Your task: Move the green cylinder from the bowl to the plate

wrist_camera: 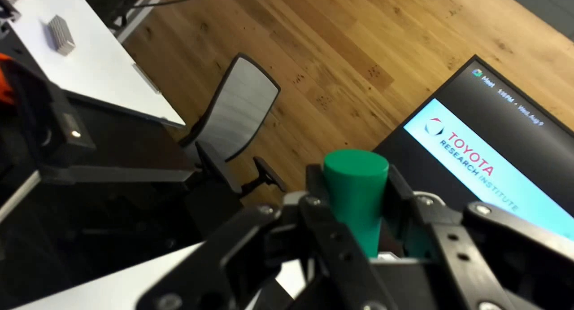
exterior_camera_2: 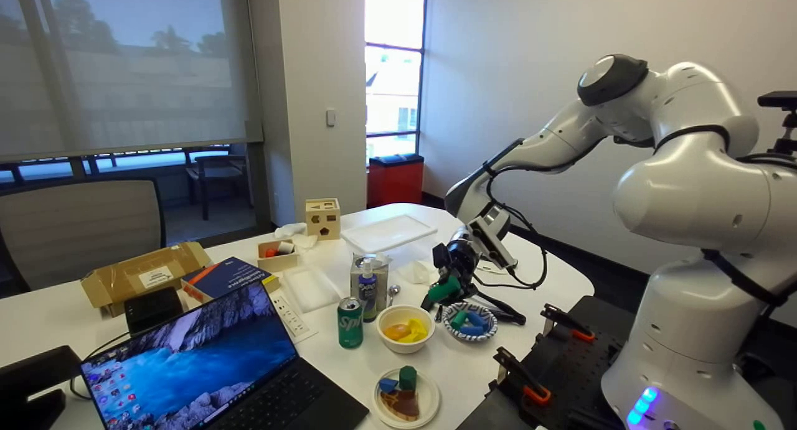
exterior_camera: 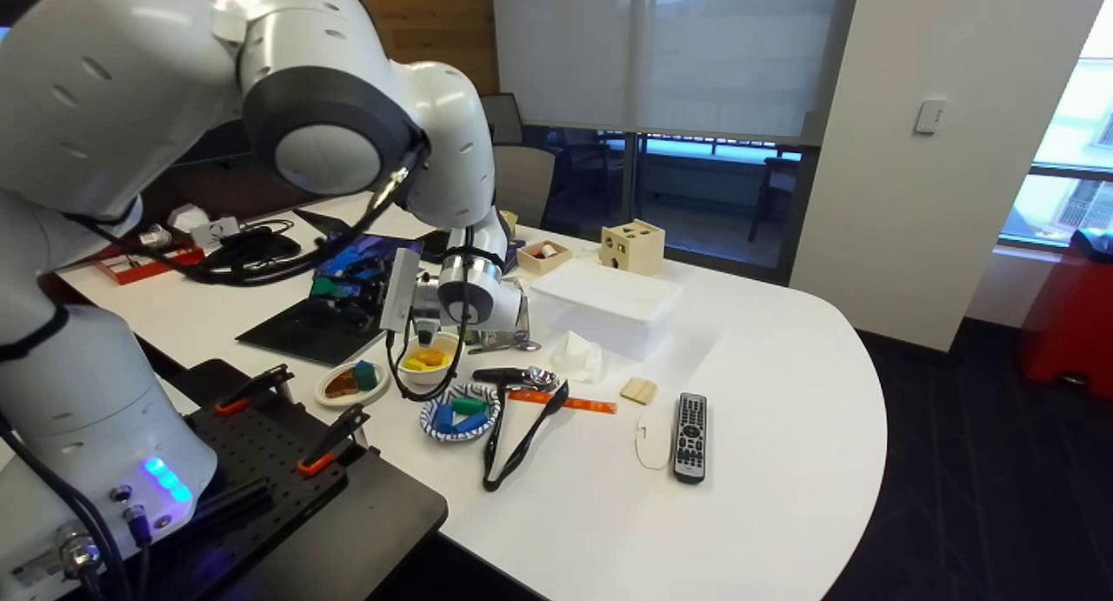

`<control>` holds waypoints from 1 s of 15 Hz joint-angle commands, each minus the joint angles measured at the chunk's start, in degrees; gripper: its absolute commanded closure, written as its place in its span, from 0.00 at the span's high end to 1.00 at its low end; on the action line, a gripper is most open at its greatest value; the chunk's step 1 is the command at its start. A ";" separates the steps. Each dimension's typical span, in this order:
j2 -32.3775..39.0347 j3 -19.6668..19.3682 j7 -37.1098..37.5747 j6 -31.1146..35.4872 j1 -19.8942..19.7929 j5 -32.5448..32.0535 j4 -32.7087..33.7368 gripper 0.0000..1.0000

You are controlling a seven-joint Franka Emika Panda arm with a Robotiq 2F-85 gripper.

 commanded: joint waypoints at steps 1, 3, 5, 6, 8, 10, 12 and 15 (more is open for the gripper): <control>-7.30 -9.70 3.58 -7.15 12.85 6.76 2.57 0.08; -10.03 -16.41 5.05 -9.27 20.51 10.07 3.37 0.08; -11.76 -23.07 6.85 -10.45 28.16 12.16 4.00 0.08; -12.40 -26.20 7.86 -10.63 31.79 12.75 4.22 0.08; -13.25 -31.92 9.86 -9.62 39.10 13.42 4.31 0.08; -13.27 -35.84 12.37 -8.34 44.85 12.83 4.10 0.08; -12.63 -38.52 15.07 -7.04 49.48 12.18 4.20 0.08; -11.83 -40.56 17.17 -3.00 54.29 12.21 4.70 0.08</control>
